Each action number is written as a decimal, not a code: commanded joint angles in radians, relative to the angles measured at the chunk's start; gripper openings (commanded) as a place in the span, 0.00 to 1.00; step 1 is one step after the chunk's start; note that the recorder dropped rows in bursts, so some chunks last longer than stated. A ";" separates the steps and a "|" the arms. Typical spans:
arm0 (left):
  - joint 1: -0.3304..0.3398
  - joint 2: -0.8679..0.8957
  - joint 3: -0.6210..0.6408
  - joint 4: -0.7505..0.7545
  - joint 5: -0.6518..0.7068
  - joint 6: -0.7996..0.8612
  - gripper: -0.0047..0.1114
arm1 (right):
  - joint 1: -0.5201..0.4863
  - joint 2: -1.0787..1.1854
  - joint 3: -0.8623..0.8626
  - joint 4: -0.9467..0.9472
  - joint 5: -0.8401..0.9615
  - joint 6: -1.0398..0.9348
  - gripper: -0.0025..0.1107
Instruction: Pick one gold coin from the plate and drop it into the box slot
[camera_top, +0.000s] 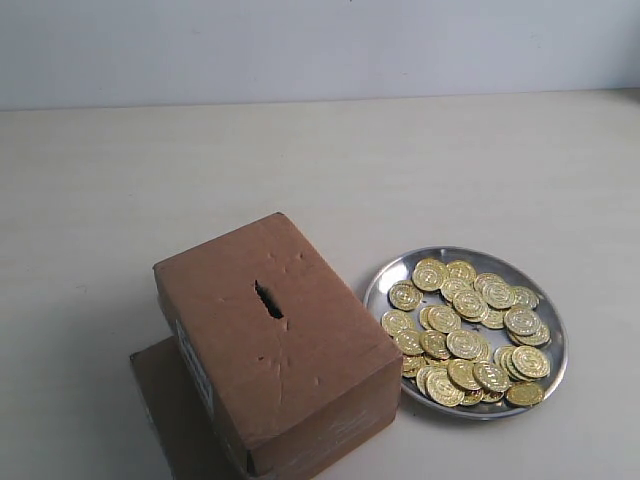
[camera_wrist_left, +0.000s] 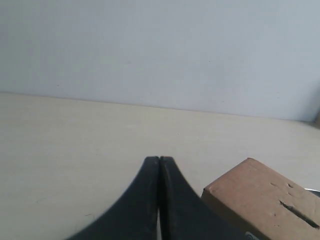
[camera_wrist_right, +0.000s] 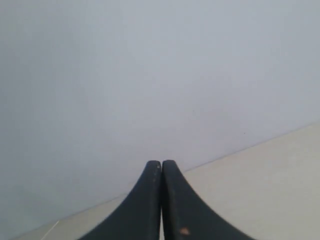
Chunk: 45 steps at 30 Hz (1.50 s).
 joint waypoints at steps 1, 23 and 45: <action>0.003 -0.006 0.002 0.001 0.004 0.000 0.04 | -0.075 -0.013 0.004 -0.003 -0.004 0.000 0.02; 0.003 -0.006 0.002 0.001 0.004 0.000 0.04 | -0.082 -0.013 0.004 0.136 0.146 -0.578 0.02; 0.003 -0.006 0.002 0.001 0.004 0.000 0.04 | -0.128 -0.013 0.004 0.197 0.346 -0.760 0.02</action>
